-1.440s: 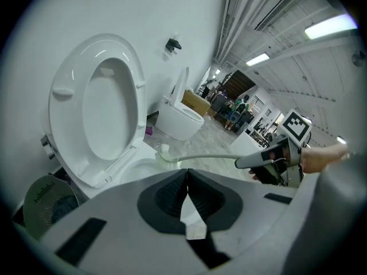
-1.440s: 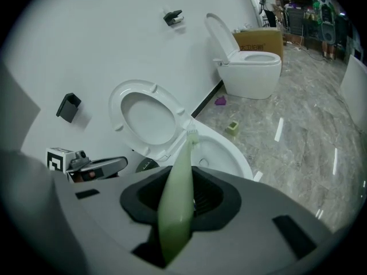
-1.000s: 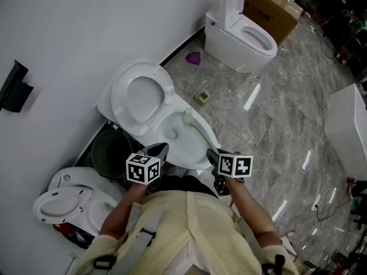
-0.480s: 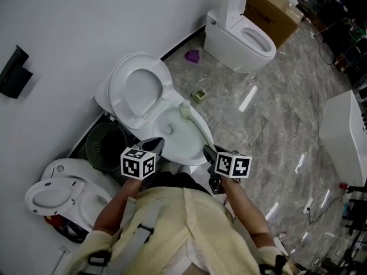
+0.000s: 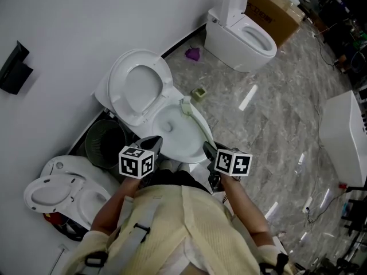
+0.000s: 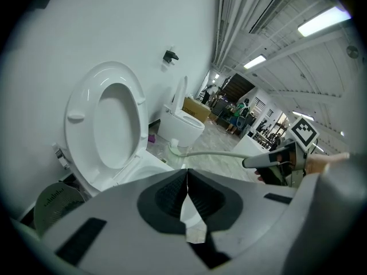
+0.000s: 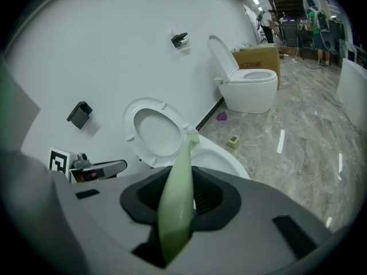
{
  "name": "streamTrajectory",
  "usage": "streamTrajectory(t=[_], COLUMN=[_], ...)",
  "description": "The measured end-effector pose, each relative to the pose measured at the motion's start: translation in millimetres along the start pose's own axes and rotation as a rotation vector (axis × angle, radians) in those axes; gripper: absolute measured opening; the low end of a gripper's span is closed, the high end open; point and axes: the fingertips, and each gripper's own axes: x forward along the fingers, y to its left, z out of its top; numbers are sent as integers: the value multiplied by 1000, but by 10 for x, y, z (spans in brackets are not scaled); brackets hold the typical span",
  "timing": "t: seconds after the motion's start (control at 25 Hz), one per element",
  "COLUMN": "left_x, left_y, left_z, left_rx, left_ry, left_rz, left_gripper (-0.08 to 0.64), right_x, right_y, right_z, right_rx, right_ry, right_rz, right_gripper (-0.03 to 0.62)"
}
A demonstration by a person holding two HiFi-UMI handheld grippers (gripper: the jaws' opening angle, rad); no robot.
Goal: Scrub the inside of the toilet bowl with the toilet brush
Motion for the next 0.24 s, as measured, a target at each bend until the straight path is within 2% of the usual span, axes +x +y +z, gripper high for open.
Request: streamTrajectory(t=[0.24], left_x=[-38], left_y=[45], left_z=[15], left_rx=[-57], left_ry=[-12], left_rz=[21], left_gripper=[14], right_x=[-58], right_y=[-18], right_z=[24], right_rx=[-38], right_ry=[-2], right_rz=[-26], right_gripper=[106])
